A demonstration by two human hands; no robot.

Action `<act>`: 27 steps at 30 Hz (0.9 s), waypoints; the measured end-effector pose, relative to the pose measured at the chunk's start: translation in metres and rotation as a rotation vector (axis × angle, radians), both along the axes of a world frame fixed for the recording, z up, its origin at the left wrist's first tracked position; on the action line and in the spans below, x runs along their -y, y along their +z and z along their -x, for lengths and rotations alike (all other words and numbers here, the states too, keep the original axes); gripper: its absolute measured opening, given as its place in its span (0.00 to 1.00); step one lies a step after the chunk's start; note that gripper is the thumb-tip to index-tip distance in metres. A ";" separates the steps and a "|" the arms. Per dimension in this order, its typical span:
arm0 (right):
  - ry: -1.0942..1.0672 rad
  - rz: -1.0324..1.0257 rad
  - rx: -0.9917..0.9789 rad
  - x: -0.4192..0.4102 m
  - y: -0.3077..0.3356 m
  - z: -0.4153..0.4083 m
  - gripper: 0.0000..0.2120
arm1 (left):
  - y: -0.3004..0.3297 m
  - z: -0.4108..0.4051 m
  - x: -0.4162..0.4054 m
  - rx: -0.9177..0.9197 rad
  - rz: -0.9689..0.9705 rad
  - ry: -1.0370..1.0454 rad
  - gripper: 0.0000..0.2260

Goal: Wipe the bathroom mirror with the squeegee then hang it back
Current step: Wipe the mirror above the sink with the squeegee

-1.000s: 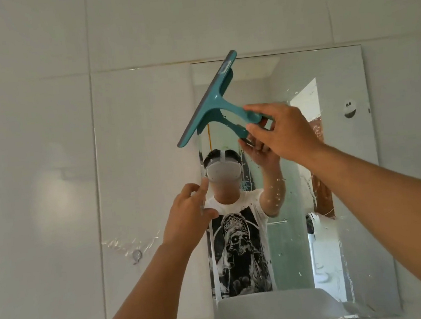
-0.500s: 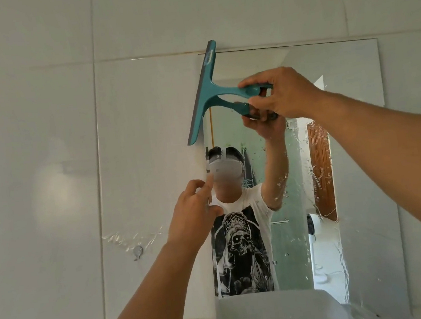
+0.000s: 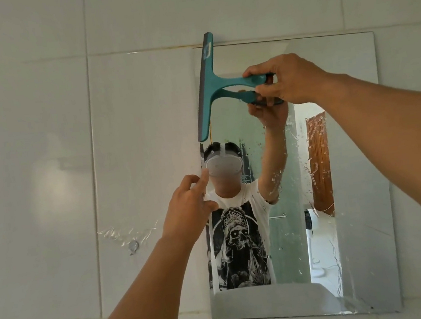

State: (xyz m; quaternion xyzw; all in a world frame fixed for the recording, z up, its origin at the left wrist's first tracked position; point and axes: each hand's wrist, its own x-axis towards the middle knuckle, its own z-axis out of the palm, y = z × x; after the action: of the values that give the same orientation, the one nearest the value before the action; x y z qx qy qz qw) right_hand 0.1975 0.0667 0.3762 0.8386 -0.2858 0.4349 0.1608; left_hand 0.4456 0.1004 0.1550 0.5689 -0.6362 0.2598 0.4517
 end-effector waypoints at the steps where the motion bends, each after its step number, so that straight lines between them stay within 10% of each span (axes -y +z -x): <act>1: -0.007 0.000 0.001 0.001 0.000 0.004 0.20 | 0.000 0.000 0.000 -0.001 -0.001 0.002 0.33; 27: -0.168 -0.020 0.117 0.020 -0.028 0.125 0.20 | -0.003 0.001 0.005 0.011 -0.001 0.050 0.32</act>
State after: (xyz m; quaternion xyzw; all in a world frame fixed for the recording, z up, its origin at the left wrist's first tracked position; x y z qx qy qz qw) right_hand 0.0724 0.0468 0.3479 0.7864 -0.3684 0.4652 0.1716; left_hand 0.4449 0.0959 0.1518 0.5834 -0.6242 0.2739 0.4415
